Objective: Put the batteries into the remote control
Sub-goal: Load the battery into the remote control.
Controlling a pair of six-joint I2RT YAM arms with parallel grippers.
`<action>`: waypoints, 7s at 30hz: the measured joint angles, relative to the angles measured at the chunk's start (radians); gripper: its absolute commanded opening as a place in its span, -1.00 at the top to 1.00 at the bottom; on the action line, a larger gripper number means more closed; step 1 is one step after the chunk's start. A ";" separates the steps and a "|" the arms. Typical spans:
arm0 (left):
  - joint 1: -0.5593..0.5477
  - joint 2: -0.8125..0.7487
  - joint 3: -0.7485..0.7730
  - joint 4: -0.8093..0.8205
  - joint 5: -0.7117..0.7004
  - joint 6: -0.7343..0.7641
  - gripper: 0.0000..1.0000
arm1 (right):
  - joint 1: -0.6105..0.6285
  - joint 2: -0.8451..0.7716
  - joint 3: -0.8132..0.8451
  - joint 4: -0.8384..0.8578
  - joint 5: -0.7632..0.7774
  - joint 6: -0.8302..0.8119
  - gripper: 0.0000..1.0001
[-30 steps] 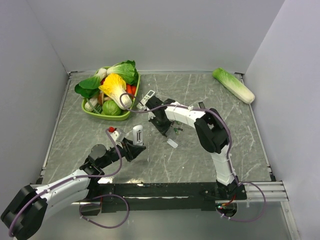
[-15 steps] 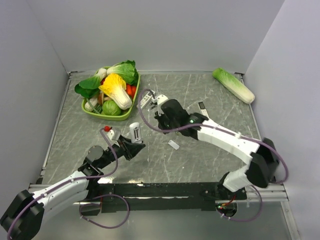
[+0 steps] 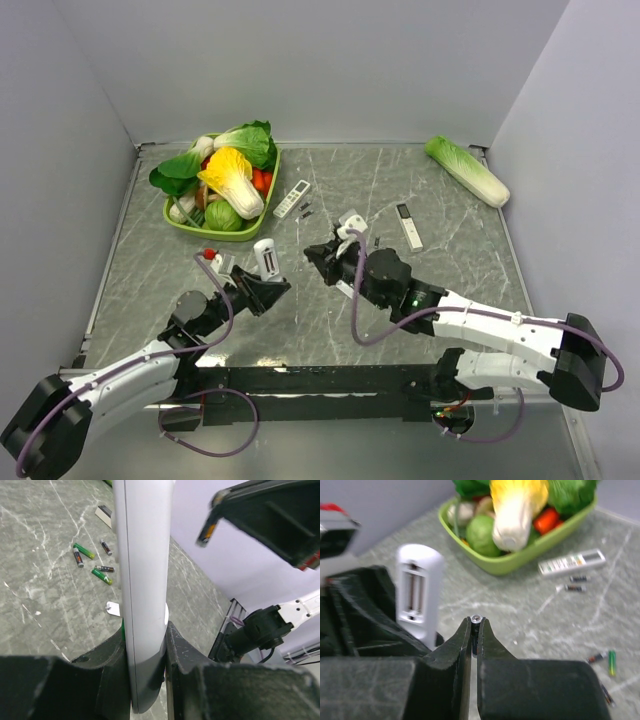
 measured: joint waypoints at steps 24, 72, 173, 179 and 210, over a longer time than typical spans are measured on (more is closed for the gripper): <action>0.000 0.026 0.000 0.043 0.006 -0.043 0.98 | 0.133 0.141 -0.065 0.466 0.025 -0.162 1.00; 0.000 -0.037 -0.006 -0.056 -0.024 -0.024 0.98 | 0.148 0.322 0.046 0.399 0.120 0.005 1.00; -0.019 0.055 -0.016 -0.083 -0.113 -0.117 0.98 | 0.163 0.415 0.135 0.190 0.258 0.166 0.01; -0.019 0.069 -0.016 -0.076 -0.112 -0.123 0.98 | 0.163 0.415 0.135 0.183 0.257 0.159 -0.18; -0.019 0.155 0.033 -0.037 0.026 -0.132 0.98 | -0.052 -0.015 0.015 0.036 -0.460 -0.328 -0.56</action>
